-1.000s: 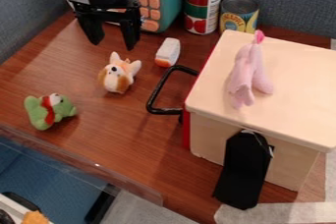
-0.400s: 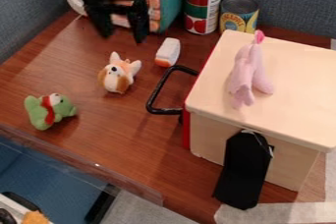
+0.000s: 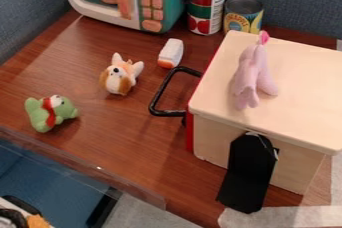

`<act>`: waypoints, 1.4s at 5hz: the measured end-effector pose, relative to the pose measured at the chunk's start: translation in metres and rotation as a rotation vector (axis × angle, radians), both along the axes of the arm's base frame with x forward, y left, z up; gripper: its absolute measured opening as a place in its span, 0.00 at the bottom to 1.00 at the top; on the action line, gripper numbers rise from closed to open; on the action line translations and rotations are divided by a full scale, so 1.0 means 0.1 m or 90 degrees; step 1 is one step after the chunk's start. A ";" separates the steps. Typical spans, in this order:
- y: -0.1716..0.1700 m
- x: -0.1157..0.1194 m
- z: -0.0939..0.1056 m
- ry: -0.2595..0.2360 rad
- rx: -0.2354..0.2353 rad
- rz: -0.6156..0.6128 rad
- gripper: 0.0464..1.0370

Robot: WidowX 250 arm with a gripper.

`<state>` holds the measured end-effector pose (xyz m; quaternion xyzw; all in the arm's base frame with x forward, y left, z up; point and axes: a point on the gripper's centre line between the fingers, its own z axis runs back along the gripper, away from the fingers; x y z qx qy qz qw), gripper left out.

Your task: Moved the pink doll to bottom left of the desk

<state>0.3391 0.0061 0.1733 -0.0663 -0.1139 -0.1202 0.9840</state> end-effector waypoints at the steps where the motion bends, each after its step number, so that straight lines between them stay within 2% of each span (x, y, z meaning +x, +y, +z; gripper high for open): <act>1: -0.44 -0.04 0.00 0.011 -0.003 -0.056 0.96; 2: -0.73 -0.16 -0.09 0.035 0.031 -0.089 0.96; 3: -0.89 -0.25 -0.19 0.050 0.041 -0.113 0.96; 4: -0.96 -0.32 -0.32 0.079 0.048 -0.126 0.96; 5: -0.96 -0.37 -0.42 0.086 0.047 -0.128 0.96; 6: -0.95 -0.40 -0.56 0.108 0.045 -0.119 0.91; 7: -0.91 -0.39 -0.55 0.106 0.056 -0.106 0.63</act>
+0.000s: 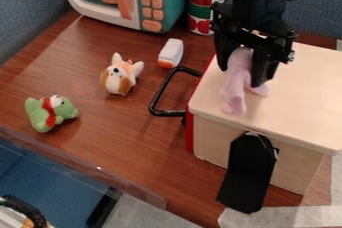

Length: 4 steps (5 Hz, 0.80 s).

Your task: Moved the pink doll to bottom left of the desk

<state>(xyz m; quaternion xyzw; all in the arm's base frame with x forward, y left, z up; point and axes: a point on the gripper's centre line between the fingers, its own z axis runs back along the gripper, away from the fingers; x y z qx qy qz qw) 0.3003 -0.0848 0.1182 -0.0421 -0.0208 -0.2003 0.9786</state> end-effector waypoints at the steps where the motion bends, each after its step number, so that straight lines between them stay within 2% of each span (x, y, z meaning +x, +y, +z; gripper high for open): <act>1: 0.08 0.00 0.01 0.001 0.012 0.013 0.46; 2: 0.23 -0.02 0.07 0.004 0.026 0.031 0.40; 3: 0.65 0.03 0.27 -0.021 0.055 0.096 0.40; 4: 1.15 0.01 0.40 -0.030 0.068 0.180 0.40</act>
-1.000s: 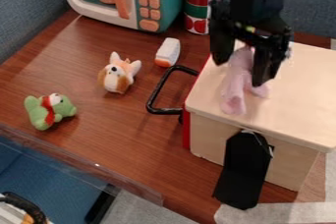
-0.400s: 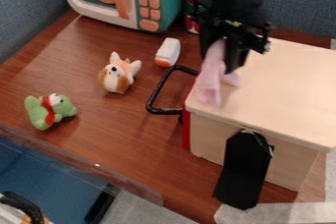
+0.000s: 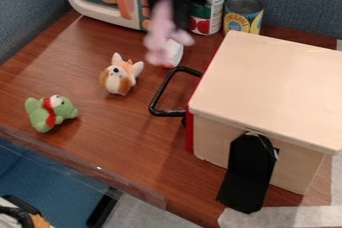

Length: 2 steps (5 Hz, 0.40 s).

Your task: Moved the pink doll to bottom left of the desk

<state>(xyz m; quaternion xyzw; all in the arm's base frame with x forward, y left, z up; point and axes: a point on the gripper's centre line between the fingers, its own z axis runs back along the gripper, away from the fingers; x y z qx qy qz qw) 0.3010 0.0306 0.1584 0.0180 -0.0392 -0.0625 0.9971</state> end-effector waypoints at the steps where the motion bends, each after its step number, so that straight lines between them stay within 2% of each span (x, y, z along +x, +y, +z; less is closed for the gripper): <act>1: 0.49 -0.10 0.00 0.007 0.009 0.093 0.40; 2: 0.98 -0.13 -0.12 0.001 0.027 0.141 0.40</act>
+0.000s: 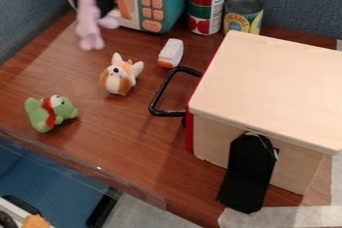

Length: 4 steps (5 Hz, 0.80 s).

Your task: Moved the pink doll to bottom left of the desk

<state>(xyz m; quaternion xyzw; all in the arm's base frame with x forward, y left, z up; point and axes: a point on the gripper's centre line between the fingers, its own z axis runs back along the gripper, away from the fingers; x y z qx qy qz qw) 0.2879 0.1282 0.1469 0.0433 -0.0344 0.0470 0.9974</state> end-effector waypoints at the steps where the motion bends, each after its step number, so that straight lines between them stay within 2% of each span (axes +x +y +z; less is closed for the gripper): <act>1: 0.45 0.03 -0.15 -0.052 0.061 -0.019 0.40; 2: 0.91 0.02 -0.52 0.007 0.100 -0.025 0.40; 3: 1.29 -0.09 -0.83 0.060 0.102 -0.010 0.47; 4: 1.34 -0.05 -0.91 0.075 0.096 -0.039 0.78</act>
